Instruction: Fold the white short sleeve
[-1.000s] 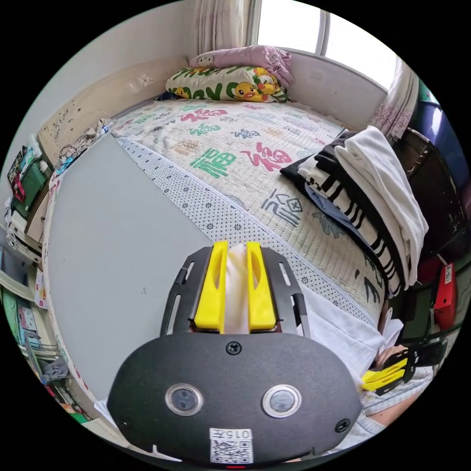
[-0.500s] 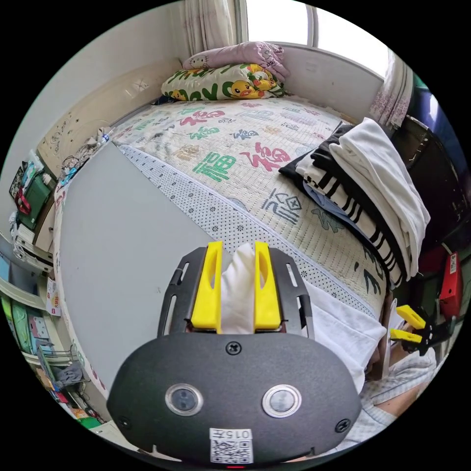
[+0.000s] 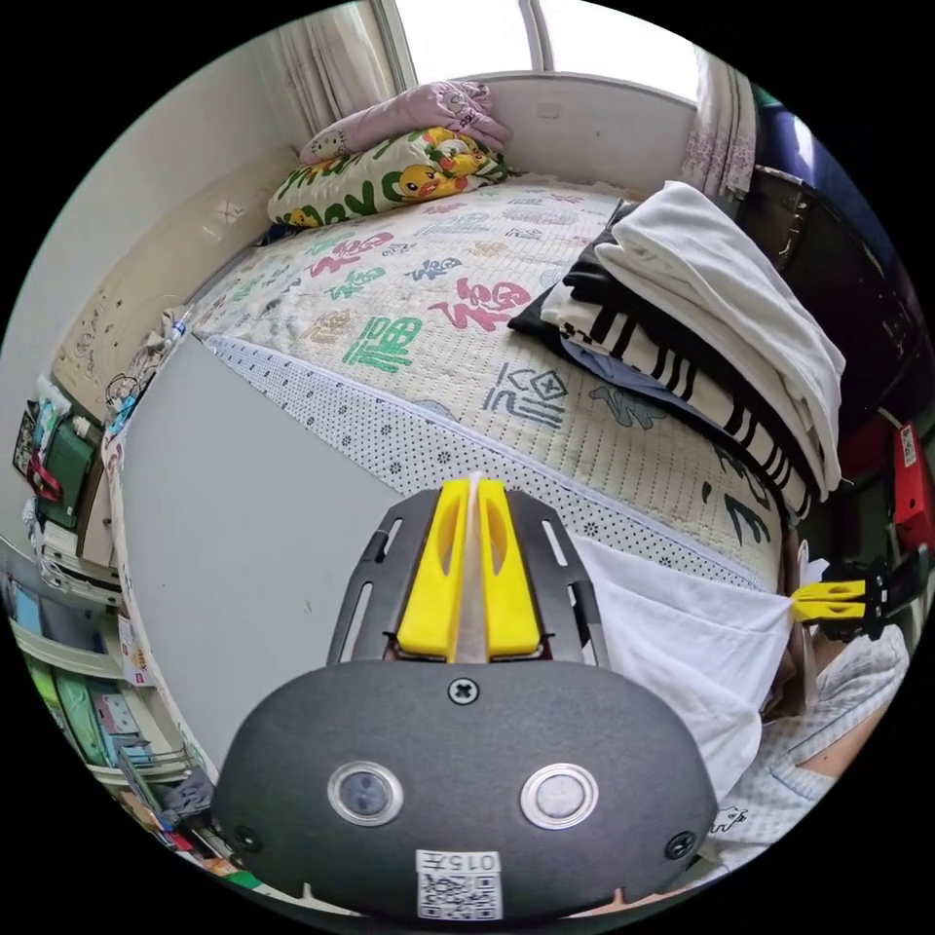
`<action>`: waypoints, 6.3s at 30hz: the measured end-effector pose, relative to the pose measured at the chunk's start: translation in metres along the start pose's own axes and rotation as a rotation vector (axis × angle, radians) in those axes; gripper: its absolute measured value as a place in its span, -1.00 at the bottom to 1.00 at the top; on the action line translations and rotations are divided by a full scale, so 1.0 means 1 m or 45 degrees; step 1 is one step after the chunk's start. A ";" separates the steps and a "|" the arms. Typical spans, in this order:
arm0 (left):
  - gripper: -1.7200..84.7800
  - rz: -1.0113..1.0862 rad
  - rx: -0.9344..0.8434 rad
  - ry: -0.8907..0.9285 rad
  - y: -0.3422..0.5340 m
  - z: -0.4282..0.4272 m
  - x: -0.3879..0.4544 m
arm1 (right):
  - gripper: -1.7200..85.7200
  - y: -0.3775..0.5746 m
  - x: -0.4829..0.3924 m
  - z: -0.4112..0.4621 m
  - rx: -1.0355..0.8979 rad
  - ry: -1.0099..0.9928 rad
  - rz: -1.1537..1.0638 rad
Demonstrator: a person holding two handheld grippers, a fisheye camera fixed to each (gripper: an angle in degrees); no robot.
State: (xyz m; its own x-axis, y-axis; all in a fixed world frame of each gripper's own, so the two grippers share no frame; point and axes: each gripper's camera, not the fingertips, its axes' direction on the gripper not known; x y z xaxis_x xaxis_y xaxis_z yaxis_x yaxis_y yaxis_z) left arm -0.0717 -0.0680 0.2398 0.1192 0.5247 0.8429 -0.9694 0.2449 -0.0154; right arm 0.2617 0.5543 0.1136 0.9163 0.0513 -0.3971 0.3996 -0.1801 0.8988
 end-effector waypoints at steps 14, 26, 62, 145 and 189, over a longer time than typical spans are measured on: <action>-0.94 -0.125 0.656 0.373 0.082 -0.029 0.044 | -0.96 0.033 0.043 -0.118 0.662 -0.442 -0.081; -0.92 -0.576 0.843 0.509 0.460 -0.006 -0.102 | -0.96 -0.058 -0.129 -0.016 0.109 -1.039 -0.545; -0.96 -0.511 0.179 -0.011 0.499 0.195 0.220 | -0.95 -0.135 -0.228 -0.090 -0.158 -0.931 -0.748; -0.89 -0.278 1.120 0.123 0.717 -0.193 0.140 | -0.94 -0.209 0.079 -0.253 0.269 -0.636 -0.332; -0.89 0.326 0.971 1.088 0.530 -0.290 0.136 | -0.95 0.380 -0.050 -0.320 0.560 0.247 -0.135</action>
State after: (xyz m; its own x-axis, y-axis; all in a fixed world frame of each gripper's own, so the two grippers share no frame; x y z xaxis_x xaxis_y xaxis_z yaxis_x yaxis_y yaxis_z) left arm -0.5068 0.3691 0.1902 -0.2736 0.9357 0.2226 -0.8290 -0.3468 0.4388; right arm 0.3756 0.7971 0.5347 0.8756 0.2665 -0.4028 0.4809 -0.5595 0.6751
